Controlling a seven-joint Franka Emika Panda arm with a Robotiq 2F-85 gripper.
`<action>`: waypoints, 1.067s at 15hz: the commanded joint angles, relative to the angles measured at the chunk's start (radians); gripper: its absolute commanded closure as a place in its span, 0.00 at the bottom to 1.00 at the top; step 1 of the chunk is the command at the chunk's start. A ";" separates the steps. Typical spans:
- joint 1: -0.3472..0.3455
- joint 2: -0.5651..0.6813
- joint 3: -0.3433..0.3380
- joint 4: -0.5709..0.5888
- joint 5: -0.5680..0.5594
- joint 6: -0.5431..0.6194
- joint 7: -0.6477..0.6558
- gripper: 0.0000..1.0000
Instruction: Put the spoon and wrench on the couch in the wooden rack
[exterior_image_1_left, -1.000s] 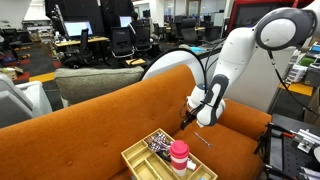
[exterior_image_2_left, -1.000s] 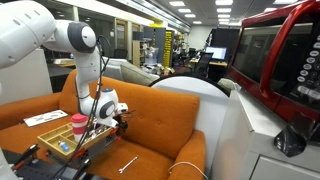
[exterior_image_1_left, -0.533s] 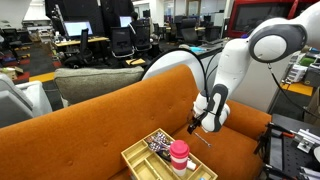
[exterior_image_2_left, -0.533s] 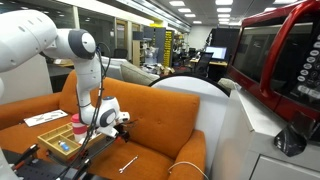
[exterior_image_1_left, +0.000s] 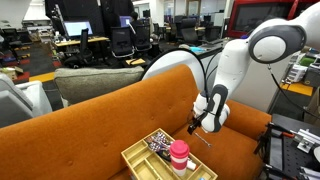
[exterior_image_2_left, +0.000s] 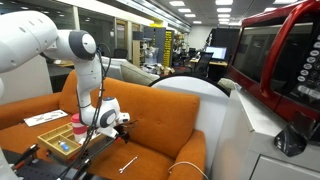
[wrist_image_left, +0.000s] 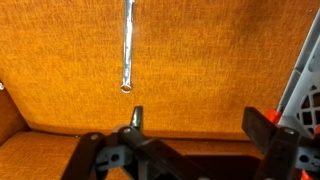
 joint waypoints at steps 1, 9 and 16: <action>-0.086 0.045 0.057 0.065 -0.007 -0.056 -0.007 0.00; -0.256 0.234 0.118 0.292 0.016 -0.165 0.007 0.00; -0.274 0.338 0.097 0.416 0.027 -0.243 0.013 0.00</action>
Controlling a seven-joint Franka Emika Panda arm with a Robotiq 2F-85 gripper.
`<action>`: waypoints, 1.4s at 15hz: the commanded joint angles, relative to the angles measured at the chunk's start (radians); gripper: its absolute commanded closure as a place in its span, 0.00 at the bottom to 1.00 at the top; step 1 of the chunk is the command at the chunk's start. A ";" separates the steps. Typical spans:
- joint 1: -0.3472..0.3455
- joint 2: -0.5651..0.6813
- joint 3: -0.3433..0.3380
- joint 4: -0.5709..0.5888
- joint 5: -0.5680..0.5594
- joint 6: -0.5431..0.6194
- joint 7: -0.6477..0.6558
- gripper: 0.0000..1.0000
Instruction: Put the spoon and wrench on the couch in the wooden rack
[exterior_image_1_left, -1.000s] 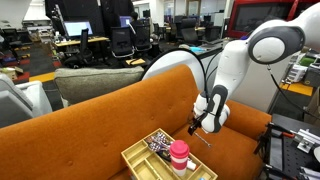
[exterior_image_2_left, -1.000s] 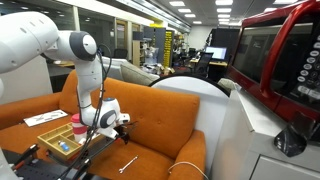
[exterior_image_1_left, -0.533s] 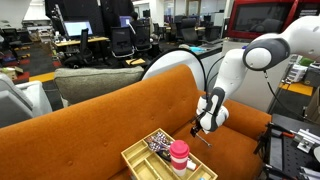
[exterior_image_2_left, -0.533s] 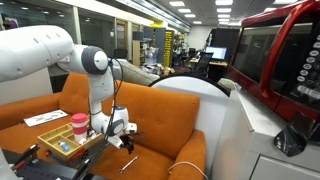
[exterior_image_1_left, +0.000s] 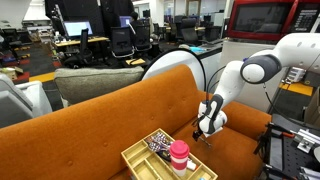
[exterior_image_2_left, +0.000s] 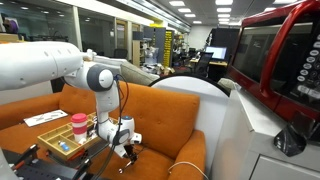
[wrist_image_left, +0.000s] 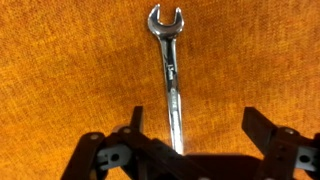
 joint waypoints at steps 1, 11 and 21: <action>-0.007 0.008 -0.001 0.031 0.013 -0.043 0.004 0.00; -0.006 0.007 -0.012 0.029 0.023 -0.107 0.022 0.00; 0.010 0.006 -0.029 0.049 0.061 -0.170 0.101 0.43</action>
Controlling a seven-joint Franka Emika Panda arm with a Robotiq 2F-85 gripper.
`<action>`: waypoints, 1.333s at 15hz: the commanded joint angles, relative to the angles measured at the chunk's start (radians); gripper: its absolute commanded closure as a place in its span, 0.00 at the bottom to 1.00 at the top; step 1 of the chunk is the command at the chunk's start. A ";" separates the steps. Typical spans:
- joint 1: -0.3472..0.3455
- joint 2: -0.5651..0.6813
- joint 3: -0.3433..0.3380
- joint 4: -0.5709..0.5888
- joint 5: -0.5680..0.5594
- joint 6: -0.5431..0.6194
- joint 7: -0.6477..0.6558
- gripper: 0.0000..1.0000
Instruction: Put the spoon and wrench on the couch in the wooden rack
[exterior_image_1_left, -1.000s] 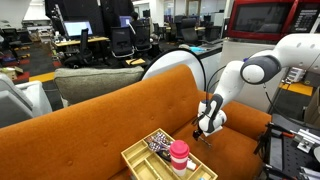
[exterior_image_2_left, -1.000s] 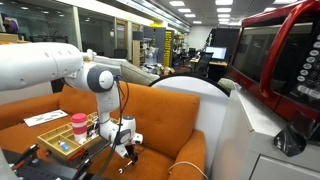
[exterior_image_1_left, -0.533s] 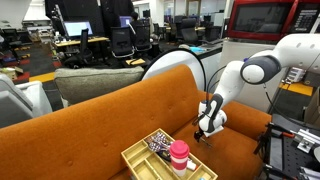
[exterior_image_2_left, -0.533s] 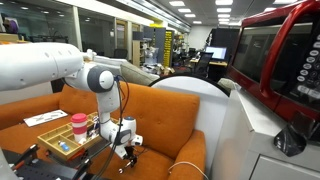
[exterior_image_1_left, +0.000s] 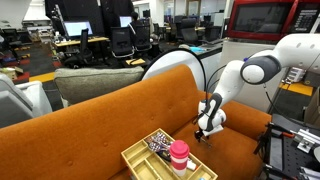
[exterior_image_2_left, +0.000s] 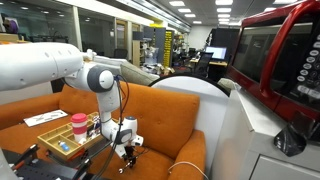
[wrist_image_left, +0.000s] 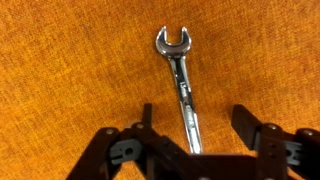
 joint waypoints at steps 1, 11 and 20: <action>0.013 0.000 -0.012 0.014 0.025 -0.050 0.023 0.48; -0.023 -0.003 0.006 0.030 0.040 -0.069 0.025 0.97; -0.051 -0.013 0.044 0.001 0.009 0.042 -0.040 0.97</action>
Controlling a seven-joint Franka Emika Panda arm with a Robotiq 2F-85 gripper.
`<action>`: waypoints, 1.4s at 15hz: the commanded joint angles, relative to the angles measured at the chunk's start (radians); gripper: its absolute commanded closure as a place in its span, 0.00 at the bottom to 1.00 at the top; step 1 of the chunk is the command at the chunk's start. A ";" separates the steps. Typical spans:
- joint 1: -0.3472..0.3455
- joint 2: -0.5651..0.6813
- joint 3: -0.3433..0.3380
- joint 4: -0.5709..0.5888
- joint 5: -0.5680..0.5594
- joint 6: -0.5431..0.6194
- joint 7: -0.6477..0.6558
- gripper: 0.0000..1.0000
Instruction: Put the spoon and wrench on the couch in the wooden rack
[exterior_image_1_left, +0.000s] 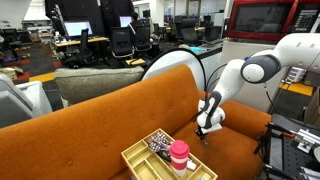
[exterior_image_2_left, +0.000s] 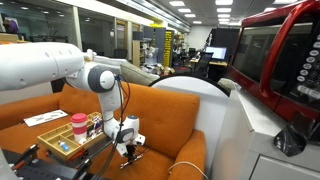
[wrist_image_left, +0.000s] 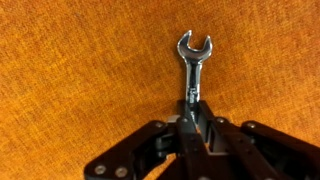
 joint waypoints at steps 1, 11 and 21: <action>-0.031 -0.020 0.042 -0.039 -0.019 0.063 -0.070 0.97; -0.225 -0.256 0.255 -0.334 -0.111 0.267 -0.319 0.97; -0.503 -0.361 0.615 -0.568 -0.362 0.297 -0.435 0.97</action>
